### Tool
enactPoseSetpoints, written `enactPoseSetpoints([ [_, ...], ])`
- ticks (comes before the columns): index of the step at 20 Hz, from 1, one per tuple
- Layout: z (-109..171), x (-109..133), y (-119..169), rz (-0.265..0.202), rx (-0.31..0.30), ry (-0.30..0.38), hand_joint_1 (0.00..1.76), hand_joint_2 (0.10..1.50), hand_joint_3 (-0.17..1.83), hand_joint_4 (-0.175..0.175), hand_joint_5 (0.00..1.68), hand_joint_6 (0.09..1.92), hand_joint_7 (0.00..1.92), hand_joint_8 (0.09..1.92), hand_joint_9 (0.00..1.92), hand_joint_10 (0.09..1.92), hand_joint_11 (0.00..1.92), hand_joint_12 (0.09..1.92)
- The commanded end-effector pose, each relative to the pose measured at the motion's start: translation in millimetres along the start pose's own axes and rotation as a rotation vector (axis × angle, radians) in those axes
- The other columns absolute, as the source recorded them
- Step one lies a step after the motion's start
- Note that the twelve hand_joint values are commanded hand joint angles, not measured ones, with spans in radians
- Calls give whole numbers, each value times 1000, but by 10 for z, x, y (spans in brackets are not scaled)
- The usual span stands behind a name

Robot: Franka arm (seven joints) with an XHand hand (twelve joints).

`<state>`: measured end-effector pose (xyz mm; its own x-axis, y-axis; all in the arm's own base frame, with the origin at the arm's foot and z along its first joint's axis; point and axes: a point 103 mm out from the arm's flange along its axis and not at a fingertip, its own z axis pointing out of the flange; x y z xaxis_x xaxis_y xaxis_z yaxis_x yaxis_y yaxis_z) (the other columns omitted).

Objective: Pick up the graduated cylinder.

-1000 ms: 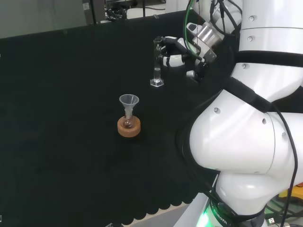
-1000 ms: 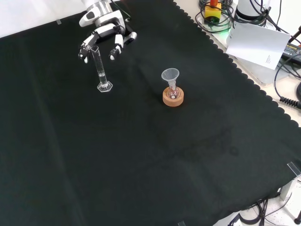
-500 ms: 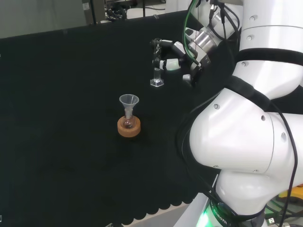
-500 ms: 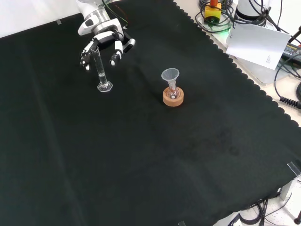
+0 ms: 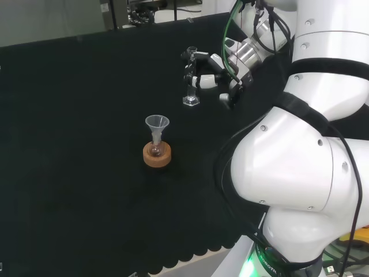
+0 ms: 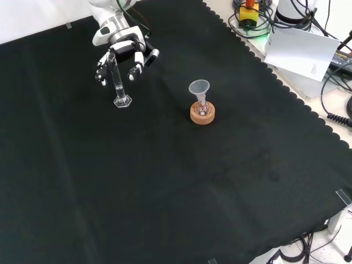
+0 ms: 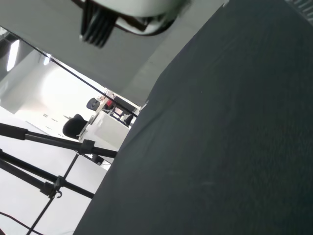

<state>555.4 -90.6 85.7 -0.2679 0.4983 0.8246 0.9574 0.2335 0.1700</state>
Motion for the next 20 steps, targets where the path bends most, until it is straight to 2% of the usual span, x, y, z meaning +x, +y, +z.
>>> enactPoseSetpoints([
  [1, 60, -40, -6, 9, -7, 51, 1054, 667, 664, -19, 640, 128, 427, 593, 691, 517, 512, 1233],
  [4, 74, -73, -19, 13, -21, 84, 1059, 669, 664, -23, 632, 138, 443, 596, 721, 502, 552, 1212],
  [11, 93, -70, 22, 5, -41, 104, 1080, 681, 661, -20, 650, 203, 504, 589, 784, 457, 615, 1173],
  [14, 151, -68, 39, 4, -45, 100, 1095, 697, 655, -18, 649, 280, 526, 579, 816, 425, 649, 1149],
  [20, 71, -89, 26, 4, -70, 116, 1122, 741, 652, -13, 626, 473, 561, 577, 882, 381, 724, 1105],
])
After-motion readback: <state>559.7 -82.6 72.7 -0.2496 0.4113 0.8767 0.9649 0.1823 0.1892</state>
